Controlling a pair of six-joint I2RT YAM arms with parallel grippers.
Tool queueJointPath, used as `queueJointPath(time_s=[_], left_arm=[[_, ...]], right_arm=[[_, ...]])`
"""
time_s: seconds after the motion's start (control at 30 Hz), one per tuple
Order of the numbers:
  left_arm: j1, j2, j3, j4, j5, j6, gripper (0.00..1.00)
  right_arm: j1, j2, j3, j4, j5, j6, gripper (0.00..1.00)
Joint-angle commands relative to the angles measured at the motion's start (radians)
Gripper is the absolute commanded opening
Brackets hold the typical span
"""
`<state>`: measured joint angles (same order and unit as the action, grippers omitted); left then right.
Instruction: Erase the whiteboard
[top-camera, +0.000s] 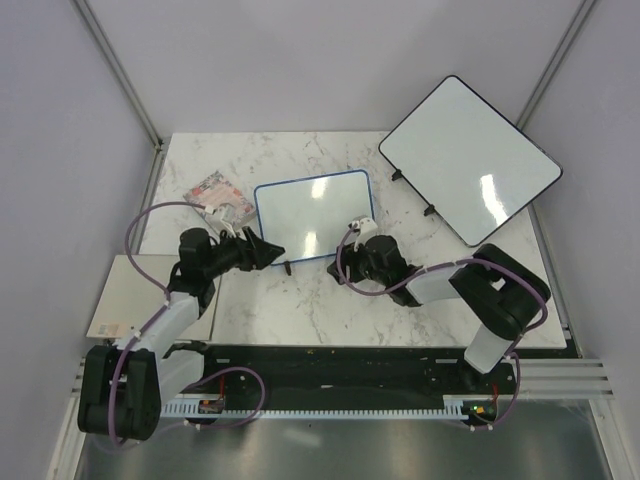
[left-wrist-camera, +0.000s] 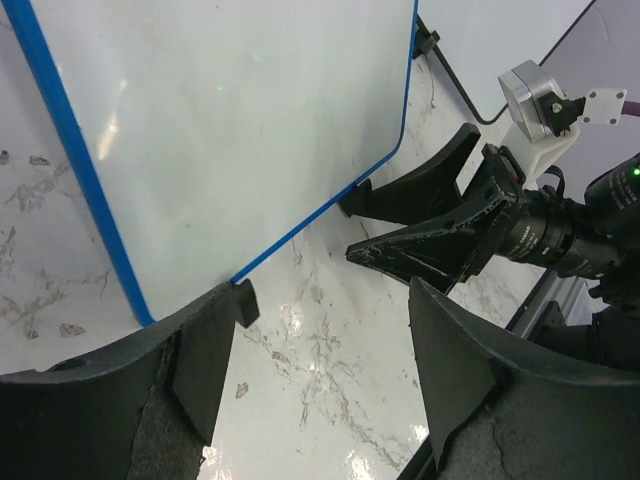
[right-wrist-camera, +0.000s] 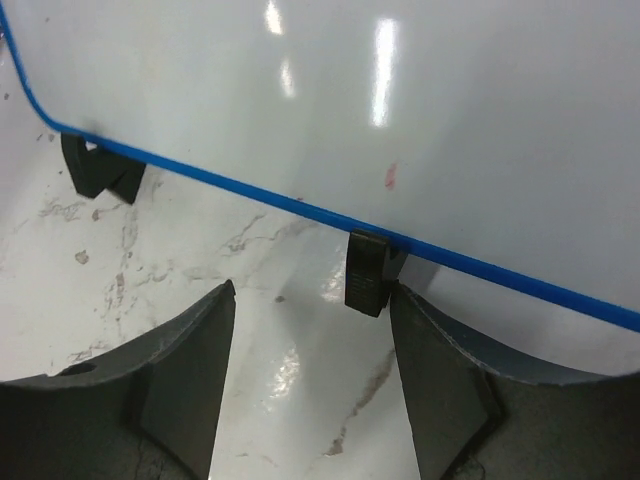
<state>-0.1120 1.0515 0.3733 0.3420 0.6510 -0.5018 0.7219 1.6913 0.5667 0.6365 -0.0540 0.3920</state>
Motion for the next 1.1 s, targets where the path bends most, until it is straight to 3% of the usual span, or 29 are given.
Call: queueJointPath(time_s=[0.0,0.27,0.3,0.33,0.53,0.7,0.93,1.07], left_arm=[[-0.015,-0.034,-0.019,0.006,-0.017,-0.007,0.75],[-0.026,-0.044,-0.005,-0.047,-0.042,-0.011,0.77],[-0.026,-0.047,0.007,-0.061,-0.05,-0.004,0.98],[-0.028,-0.05,0.012,-0.075,-0.068,-0.003,0.99],[-0.046,-0.159,0.022,-0.155,-0.146,0.014,0.99],[-0.081,-0.206,0.021,-0.181,-0.192,0.031,0.99],[-0.1,-0.199,0.049,-0.233,-0.252,0.037,0.99],[-0.112,-0.226,0.052,-0.235,-0.257,0.055,0.99]], right_arm=[[0.059,0.051,0.035,-0.08,-0.006,-0.004,0.7],[0.088,0.015,0.055,-0.139,0.06,-0.001,0.73],[0.088,-0.016,0.052,-0.164,0.08,0.005,0.73],[0.088,-0.039,0.038,-0.172,0.092,0.01,0.75],[0.088,-0.267,0.032,-0.331,0.17,0.001,0.84],[0.088,-0.464,0.038,-0.472,0.278,-0.057,0.98],[0.086,-0.614,0.044,-0.558,0.436,-0.079,0.98],[0.086,-0.598,0.032,-0.581,0.644,-0.091,0.98]])
